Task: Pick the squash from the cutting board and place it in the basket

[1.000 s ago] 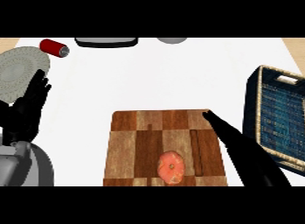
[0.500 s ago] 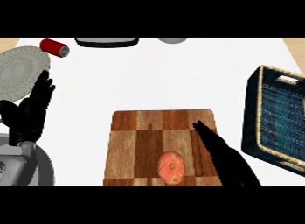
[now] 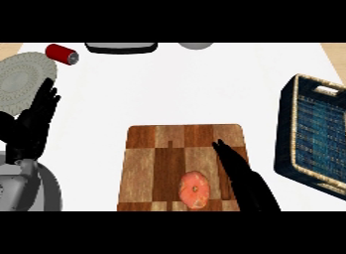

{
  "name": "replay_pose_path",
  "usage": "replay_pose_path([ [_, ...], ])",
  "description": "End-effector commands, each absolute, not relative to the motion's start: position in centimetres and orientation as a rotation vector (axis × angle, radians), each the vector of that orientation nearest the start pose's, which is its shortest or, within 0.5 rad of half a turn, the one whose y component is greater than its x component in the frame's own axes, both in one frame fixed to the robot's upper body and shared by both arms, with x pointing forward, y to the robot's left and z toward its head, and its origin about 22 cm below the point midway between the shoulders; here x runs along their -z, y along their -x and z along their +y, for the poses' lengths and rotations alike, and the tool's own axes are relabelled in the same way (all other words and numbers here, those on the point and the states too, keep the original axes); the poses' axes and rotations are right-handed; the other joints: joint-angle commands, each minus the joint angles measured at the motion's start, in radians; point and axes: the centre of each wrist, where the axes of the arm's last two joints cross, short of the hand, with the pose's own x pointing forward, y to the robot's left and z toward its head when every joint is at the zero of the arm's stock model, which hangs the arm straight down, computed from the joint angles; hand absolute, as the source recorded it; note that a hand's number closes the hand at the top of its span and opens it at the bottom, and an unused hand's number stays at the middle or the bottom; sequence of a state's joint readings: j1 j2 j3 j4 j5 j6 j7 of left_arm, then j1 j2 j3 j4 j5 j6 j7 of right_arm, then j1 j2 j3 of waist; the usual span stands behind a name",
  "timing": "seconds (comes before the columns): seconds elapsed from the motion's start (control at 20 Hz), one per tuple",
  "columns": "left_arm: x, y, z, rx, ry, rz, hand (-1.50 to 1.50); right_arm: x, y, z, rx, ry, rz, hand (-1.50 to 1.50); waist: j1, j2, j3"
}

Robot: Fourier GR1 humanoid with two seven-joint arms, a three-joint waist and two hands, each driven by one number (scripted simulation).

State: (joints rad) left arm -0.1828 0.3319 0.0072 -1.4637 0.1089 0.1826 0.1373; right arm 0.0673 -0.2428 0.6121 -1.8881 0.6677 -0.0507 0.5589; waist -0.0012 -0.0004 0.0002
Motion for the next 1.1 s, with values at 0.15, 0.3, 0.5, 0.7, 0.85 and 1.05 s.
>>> replay_pose_path([
  [0.15, -6.4, -29.1, 28.1, 0.025, -0.309, -1.509, 0.0, -3.0, -16.6, -15.3, -0.838, 0.433, -1.346, -1.5, -0.001, -0.001, 0.0],
  [0.3, -5.5, -27.8, 29.0, 0.014, -0.297, -1.521, 0.0, -3.8, -18.1, -13.3, -0.821, 0.439, -1.363, -1.5, 0.002, 0.0, 0.0],
  [0.5, -4.7, -29.4, 30.6, 0.023, -0.291, -1.526, 0.0, -0.9, -17.6, -11.8, -0.848, 0.435, -1.344, -1.5, 0.0, 0.001, 0.0],
  [0.7, -5.1, -28.9, 28.6, 0.031, -0.291, -1.523, 0.0, -0.7, -16.3, -10.4, -0.872, 0.486, -1.294, -1.5, -0.001, 0.0, 0.0],
  [0.85, -4.2, -29.5, 27.6, 0.036, -0.3, -1.528, 0.0, 0.2, -18.4, -11.9, -0.874, 0.5, -1.281, -1.5, -0.001, 0.0, 0.0],
  [1.05, -4.3, -29.1, 27.9, 0.019, -0.265, -1.5, 0.0, 0.3, -19.2, -13.2, -0.896, 0.507, -1.253, -1.5, 0.0, 0.0, 0.0],
])
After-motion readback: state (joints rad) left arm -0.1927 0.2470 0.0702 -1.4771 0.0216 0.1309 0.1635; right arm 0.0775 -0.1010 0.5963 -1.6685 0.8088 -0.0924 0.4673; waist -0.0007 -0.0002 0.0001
